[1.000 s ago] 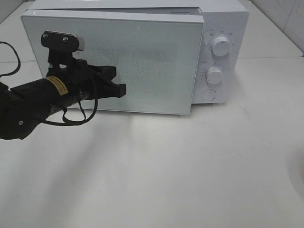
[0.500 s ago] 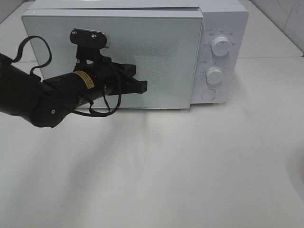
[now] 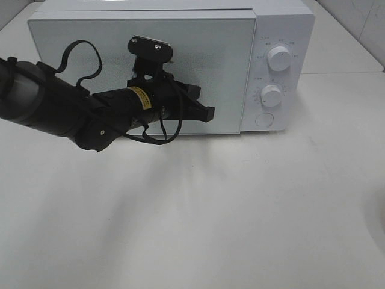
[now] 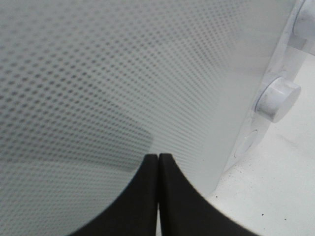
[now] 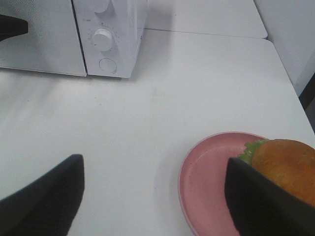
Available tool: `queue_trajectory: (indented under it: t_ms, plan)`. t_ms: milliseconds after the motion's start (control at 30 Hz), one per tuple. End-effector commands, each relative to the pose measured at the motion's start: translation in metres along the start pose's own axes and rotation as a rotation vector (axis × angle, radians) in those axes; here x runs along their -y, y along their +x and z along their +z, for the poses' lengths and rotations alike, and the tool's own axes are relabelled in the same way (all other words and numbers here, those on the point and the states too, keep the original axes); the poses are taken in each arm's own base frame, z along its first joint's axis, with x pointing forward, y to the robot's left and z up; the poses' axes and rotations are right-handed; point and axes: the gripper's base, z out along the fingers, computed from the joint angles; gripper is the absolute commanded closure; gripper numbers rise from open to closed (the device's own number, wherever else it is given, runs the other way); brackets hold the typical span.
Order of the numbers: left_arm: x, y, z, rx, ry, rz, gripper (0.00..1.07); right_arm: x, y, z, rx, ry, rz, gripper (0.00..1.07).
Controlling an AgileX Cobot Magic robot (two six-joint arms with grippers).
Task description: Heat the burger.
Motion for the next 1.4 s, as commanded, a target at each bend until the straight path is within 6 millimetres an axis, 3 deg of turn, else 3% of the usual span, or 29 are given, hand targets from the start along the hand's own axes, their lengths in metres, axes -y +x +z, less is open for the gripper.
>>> queue_trajectory:
  t_ms: [33,300,600,733,800,833,867,900,933,967,1000,1033,1267,1333,1400]
  plan:
    - [-0.019,-0.024,0.011,0.103,-0.086,-0.084,1.07,0.0,0.001,-0.004,0.034,0.005,-0.002,0.32]
    - [-0.013,-0.027,0.01,0.054,-0.065,-0.064,1.07,0.0,0.001,-0.004,0.034,0.005,0.0,0.32]
    - [0.024,-0.026,-0.018,-0.005,0.012,-0.027,1.07,0.0,0.001,-0.004,0.034,0.005,-0.002,0.32]
    - [0.031,-0.023,-0.031,-0.023,0.026,-0.022,1.07,0.0,0.001,-0.004,0.034,0.005,-0.002,0.32]
    - [0.033,-0.019,-0.043,-0.055,0.028,-0.021,0.97,0.0,0.001,-0.004,0.034,0.005,-0.002,0.32]
    - [0.033,-0.019,-0.043,-0.055,0.028,-0.021,0.97,0.0,0.001,-0.004,0.034,0.005,-0.002,0.32]
    - [0.032,-0.015,-0.051,-0.093,0.025,-0.021,0.74,0.0,0.001,-0.004,0.034,0.005,-0.002,0.32]
    - [0.032,-0.015,-0.051,-0.093,0.025,-0.021,0.74,0.0,0.001,-0.004,0.034,0.005,-0.002,0.32]
    - [0.031,-0.011,-0.06,-0.135,0.02,-0.02,0.41,0.0,0.001,-0.004,0.034,0.005,-0.002,0.32]
    - [0.031,-0.01,-0.064,-0.155,0.017,-0.021,0.24,0.0,0.001,-0.004,0.034,0.005,-0.002,0.32]
    - [0.031,-0.01,-0.064,-0.155,0.017,-0.021,0.24,0.0,0.001,-0.004,0.034,0.005,-0.002,0.32]
    - [0.031,-0.011,-0.072,-0.197,0.012,-0.024,0.04,0.0,0.001,-0.004,0.034,0.005,-0.002,0.32]
    - [0.032,-0.019,-0.1,-0.375,-0.008,-0.022,0.06,0.0,0.001,-0.004,0.034,0.005,-0.002,0.32]
    - [0.032,-0.027,-0.12,-0.482,-0.022,-0.02,0.06,0.0,0.001,-0.004,0.034,0.005,-0.002,0.32]
    - [0.032,-0.029,-0.126,-0.516,-0.027,-0.021,0.06,0.0,0.001,-0.004,0.034,0.005,-0.002,0.32]
